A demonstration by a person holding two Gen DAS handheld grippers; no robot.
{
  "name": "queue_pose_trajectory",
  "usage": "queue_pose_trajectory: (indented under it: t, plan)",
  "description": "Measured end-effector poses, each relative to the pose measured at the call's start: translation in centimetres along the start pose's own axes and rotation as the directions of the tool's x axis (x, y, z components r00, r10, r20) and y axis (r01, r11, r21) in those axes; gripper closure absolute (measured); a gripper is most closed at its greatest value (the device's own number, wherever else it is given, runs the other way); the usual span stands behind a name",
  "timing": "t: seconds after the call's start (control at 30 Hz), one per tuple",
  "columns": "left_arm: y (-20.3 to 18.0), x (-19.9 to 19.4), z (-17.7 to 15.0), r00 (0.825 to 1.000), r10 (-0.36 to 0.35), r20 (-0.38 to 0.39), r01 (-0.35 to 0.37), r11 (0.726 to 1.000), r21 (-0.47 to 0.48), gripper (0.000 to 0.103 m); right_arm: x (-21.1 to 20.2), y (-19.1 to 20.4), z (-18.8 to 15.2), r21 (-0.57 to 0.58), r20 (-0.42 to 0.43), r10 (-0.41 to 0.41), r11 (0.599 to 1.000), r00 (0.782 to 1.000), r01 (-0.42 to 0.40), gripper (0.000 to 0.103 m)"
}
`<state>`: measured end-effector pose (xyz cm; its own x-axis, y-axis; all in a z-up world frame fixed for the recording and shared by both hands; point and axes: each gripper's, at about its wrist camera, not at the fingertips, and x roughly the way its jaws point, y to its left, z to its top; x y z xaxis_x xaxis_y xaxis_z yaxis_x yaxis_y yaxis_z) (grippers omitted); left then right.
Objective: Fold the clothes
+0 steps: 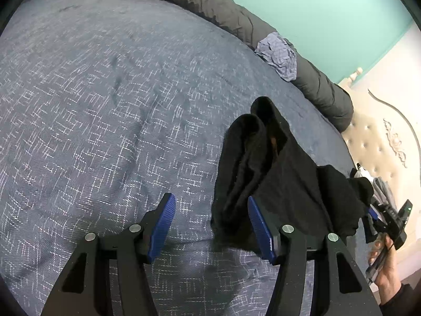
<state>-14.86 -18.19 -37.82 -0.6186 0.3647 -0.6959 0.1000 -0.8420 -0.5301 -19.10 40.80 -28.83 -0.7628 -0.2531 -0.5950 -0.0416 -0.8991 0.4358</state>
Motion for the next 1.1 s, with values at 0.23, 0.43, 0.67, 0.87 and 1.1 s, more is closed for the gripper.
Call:
queue_pose_trajectory:
  t: [0.23, 0.43, 0.67, 0.87, 1.1]
  plan:
    - [0.0, -0.2, 0.0, 1.0, -0.003, 0.003, 0.003, 1.0, -0.003, 0.042, -1.2, 0.4, -0.2, -0.009, 0.036, -0.013, 1.0, 0.999, 0.013, 0.046]
    - [-0.1, -0.2, 0.0, 1.0, -0.003, 0.004, 0.003, 1.0, -0.001, 0.042, -2.2, 3.8, 0.0, -0.179, 0.042, 0.099, 0.98, 0.994, -0.09, 0.068]
    - [-0.3, 0.0, -0.1, 1.0, 0.003, 0.0, -0.003, 1.0, 0.013, 0.042, 2.1, 4.7, -1.3, -0.264, -0.087, -0.001, 0.964, 0.996, -0.022, 0.079]
    - [-0.8, 0.5, 0.0, 1.0, -0.006, -0.01, 0.006, 1.0, 0.026, 0.042, 5.1, 2.2, -3.4, -0.286, -0.144, -0.15, 0.952, 0.978, 0.104, 0.082]
    - [-1.4, 0.7, -0.1, 1.0, -0.006, -0.009, 0.006, 0.999, 0.044, 0.042, 2.4, 4.9, -2.4, -0.285, -0.087, -0.03, 0.959, 0.996, 0.004, 0.082]
